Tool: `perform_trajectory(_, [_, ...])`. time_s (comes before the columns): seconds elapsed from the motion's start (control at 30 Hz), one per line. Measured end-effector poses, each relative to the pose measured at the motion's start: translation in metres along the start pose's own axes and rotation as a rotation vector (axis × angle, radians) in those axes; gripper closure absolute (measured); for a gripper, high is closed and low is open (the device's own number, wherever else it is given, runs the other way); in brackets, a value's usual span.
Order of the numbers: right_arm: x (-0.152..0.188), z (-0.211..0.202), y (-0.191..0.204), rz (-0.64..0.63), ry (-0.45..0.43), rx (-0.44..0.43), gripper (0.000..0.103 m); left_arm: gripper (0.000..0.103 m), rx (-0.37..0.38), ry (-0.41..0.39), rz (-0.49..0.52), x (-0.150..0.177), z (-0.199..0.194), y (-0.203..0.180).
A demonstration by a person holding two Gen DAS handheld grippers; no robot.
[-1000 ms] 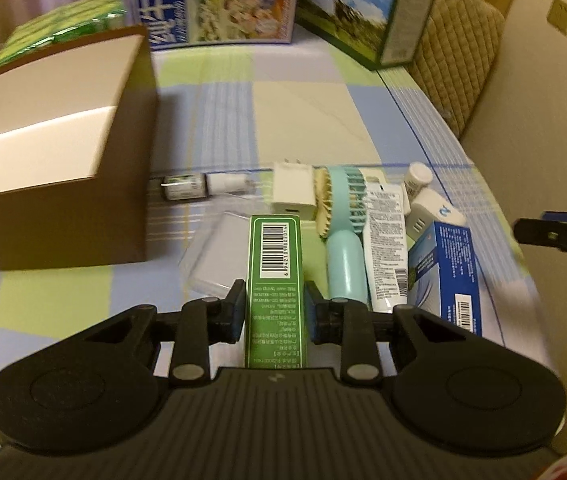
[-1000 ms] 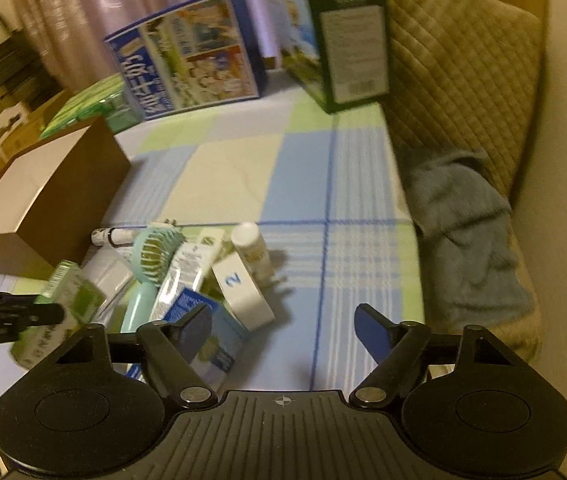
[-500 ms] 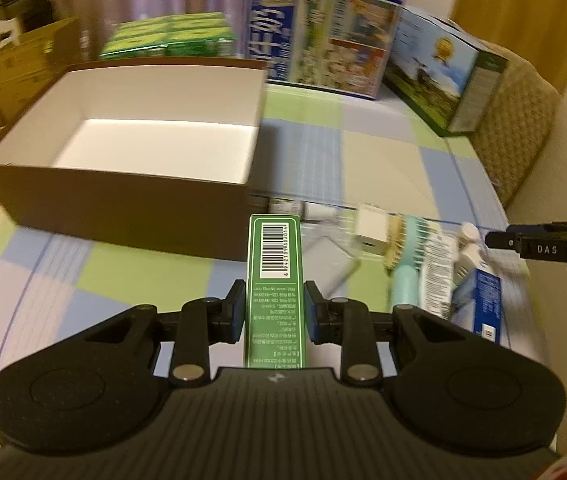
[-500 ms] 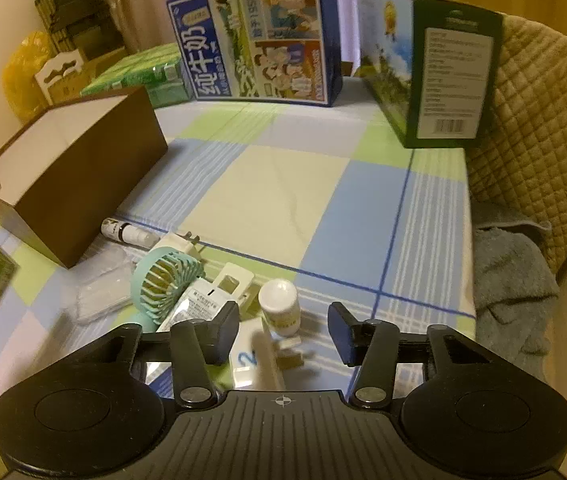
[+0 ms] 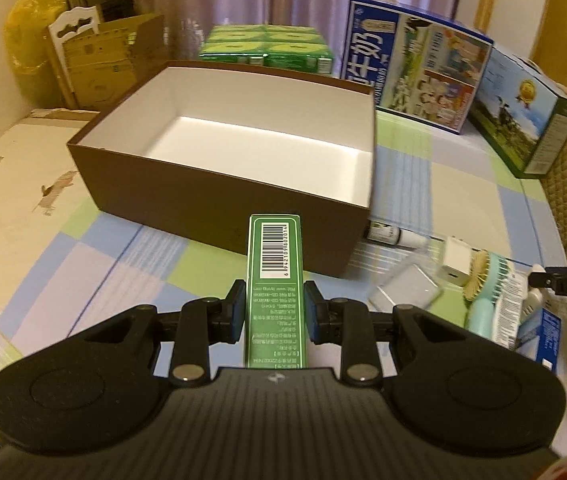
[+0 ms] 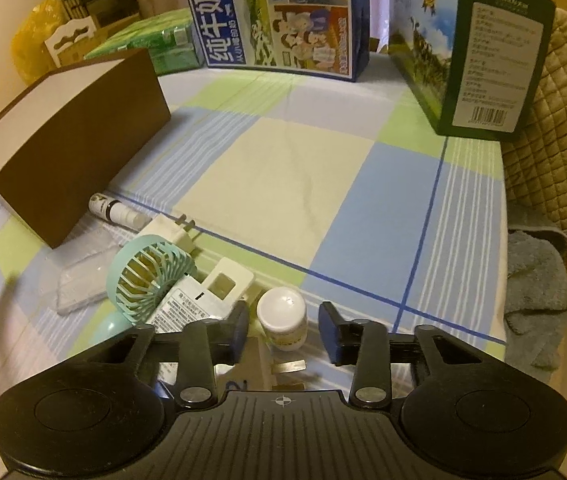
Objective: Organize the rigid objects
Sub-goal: 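Carry the green box with the left tool while the right tool grasps the white bottle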
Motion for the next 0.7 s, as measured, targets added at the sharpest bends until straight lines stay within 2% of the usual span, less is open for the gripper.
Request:
perform_trajectory(0.07, [-0.001, 0.002, 0.001, 0.001, 0.002, -0.004, 0.078, 0.078, -0.009, 0.002, -0.006, 0.001, 0.001, 0.003])
perform_trajectory(0.17, [-0.003, 0.000, 0.002, -0.007, -0.010, 0.001, 0.080, 0.078, -0.014, 0.008, -0.013, 0.002, 0.003, 0.005])
perform_trajectory(0.47, [-0.019, -0.026, 0.014, -0.015, -0.060, -0.007, 0.080, 0.078, -0.013, 0.008, -0.007, 0.001, 0.002, 0.006])
perform_trajectory(0.7, [-0.033, -0.059, 0.044, -0.022, -0.102, -0.040, 0.080, 0.078, 0.006, -0.023, 0.021, -0.014, -0.006, 0.015])
Point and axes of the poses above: each gripper's, at about its wrist camera, not at the fingertips, and z roughly the way its jaws point, y to its left, x to its underside, the point moved 9 cm from there along z, roughly the way its jaws point, and after that the axes turned 7 degrees about z, right-handed, at the moved point
